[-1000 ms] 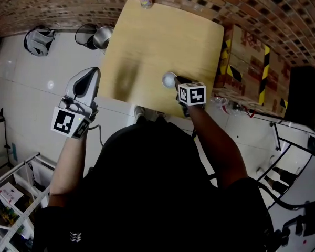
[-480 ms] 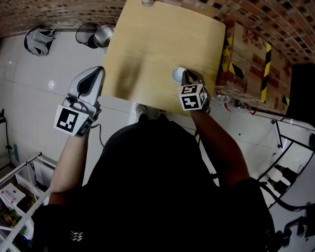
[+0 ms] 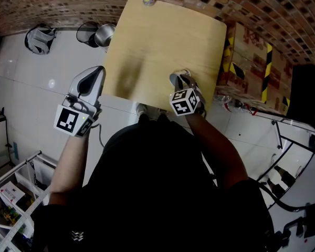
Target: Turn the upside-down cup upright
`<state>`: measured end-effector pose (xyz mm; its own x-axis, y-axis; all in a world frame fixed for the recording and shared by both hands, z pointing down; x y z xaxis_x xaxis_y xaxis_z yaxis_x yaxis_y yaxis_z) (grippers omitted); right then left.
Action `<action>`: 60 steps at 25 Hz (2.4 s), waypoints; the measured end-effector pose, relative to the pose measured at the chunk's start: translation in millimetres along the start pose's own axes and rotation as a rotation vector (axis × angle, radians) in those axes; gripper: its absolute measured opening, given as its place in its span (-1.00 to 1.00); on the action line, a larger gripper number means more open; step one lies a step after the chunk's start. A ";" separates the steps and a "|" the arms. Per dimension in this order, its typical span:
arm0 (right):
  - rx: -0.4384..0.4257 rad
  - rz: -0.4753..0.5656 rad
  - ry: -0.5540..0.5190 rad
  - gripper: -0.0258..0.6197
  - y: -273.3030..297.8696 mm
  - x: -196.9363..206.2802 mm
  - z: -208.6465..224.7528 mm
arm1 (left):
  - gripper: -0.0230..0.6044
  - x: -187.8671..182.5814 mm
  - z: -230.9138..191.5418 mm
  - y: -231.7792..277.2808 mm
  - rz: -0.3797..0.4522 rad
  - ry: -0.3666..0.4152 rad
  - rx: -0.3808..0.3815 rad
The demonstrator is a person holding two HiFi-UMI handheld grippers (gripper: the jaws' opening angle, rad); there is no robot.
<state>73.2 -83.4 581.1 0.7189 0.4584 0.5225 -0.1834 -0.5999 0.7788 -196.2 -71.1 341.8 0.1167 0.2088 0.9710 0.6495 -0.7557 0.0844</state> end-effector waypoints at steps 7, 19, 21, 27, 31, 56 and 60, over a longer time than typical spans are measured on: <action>-0.112 0.025 0.136 -0.78 19.7 -0.9 -12.8 | -0.93 2.3 2.4 -2.8 -0.020 0.011 -0.001; -0.190 0.091 0.205 -0.60 22.0 -9.2 -6.2 | -0.93 -1.3 -1.0 3.7 -0.024 0.025 -0.017; -0.173 0.123 0.228 -0.59 18.8 -12.4 5.8 | -0.93 -0.4 -0.4 6.5 -0.027 0.025 -0.016; -0.158 0.080 0.401 -0.53 40.9 8.9 74.0 | -0.93 0.3 -1.0 14.3 -0.046 0.028 -0.020; -0.346 0.002 0.536 -0.35 63.3 25.7 75.5 | -0.93 -1.7 -1.9 18.3 -0.066 0.034 -0.030; -0.321 0.034 0.479 -0.73 50.4 23.3 72.1 | -0.93 -7.5 1.7 31.4 -0.058 0.044 -0.030; -0.287 0.061 0.459 -0.76 46.6 21.4 75.4 | -0.93 -8.0 0.1 30.0 -0.056 0.043 -0.029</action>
<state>130.6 -151.1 602.4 0.3460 0.7061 0.6178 -0.4377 -0.4609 0.7720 -177.6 -95.4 336.6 0.0474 0.2250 0.9732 0.6320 -0.7612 0.1452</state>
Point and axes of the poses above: the fingertips, and each gripper's own axes: y forward along the fingers, z to its right, x out of its underside, the point moved 4 cm from there along -y, backward along the fingers, and after that the axes turned 11 degrees about -y, right-handed, at the moved point
